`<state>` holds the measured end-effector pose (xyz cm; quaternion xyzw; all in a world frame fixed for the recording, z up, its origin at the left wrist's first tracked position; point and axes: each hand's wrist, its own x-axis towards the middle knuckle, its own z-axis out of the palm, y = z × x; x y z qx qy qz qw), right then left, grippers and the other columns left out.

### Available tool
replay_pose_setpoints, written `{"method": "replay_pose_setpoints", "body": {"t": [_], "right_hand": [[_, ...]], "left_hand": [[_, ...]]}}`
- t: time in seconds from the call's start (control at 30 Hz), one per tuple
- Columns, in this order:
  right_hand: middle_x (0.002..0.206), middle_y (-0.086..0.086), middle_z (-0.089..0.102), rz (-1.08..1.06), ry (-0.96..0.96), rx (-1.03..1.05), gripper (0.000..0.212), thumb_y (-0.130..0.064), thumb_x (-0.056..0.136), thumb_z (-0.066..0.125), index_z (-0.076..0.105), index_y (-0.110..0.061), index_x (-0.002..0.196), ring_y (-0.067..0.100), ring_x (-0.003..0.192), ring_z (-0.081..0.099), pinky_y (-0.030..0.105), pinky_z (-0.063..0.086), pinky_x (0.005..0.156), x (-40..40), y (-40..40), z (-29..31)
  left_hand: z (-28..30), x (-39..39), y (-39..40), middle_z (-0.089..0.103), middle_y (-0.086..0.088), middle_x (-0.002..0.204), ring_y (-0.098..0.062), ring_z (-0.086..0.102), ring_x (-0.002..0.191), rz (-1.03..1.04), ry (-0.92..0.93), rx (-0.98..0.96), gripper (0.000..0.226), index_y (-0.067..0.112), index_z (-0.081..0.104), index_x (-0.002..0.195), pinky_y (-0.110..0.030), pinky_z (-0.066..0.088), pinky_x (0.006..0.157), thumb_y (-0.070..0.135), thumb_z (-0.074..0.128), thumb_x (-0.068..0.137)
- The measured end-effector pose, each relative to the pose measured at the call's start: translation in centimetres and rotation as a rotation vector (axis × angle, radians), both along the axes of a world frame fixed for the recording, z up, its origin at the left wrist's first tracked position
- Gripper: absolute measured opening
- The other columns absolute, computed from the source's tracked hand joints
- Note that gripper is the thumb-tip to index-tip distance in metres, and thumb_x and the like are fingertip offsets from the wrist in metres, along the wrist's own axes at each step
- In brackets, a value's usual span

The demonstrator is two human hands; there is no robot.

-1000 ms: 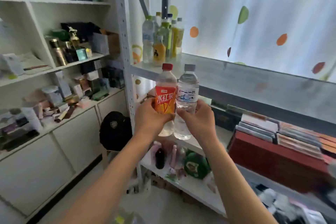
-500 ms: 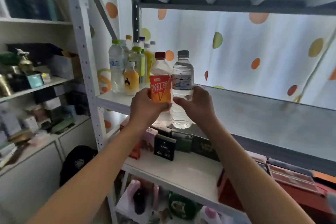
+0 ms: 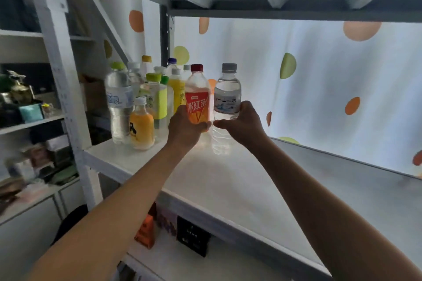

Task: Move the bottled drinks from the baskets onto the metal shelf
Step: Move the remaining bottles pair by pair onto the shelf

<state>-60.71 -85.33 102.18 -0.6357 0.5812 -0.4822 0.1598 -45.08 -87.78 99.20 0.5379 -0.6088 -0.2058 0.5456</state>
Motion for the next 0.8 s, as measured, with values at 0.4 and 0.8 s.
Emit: {"method": "replay_pose_setpoints", "body": {"t": [0.4,0.8], "right_hand": [[0.11,0.005,0.064,-0.006,-0.088,0.049,0.068,-0.022,0.066,0.089,0.05,-0.008,0.119,0.024,0.101,0.063,0.038,0.055,0.085,-3.0,-10.5,-1.2],[0.111,0.006,0.063,0.016,-0.145,0.04,0.069,-0.015,0.064,0.089,0.049,-0.007,0.119,0.025,0.102,0.063,0.04,0.056,0.087,-2.6,-15.4,-1.6]], "left_hand": [[-2.4,-2.7,-13.1,0.049,-0.008,0.135,-0.028,0.049,0.124,0.002,-0.087,0.115,0.069,0.013,0.034,0.138,-0.037,0.041,0.104,0.023,0.076,0.084],[-2.8,-2.6,-17.2,0.044,-0.012,0.138,-0.031,0.047,0.124,0.3,-0.348,0.142,0.066,0.012,0.04,0.137,-0.038,0.04,0.105,0.045,0.067,0.087]]}}
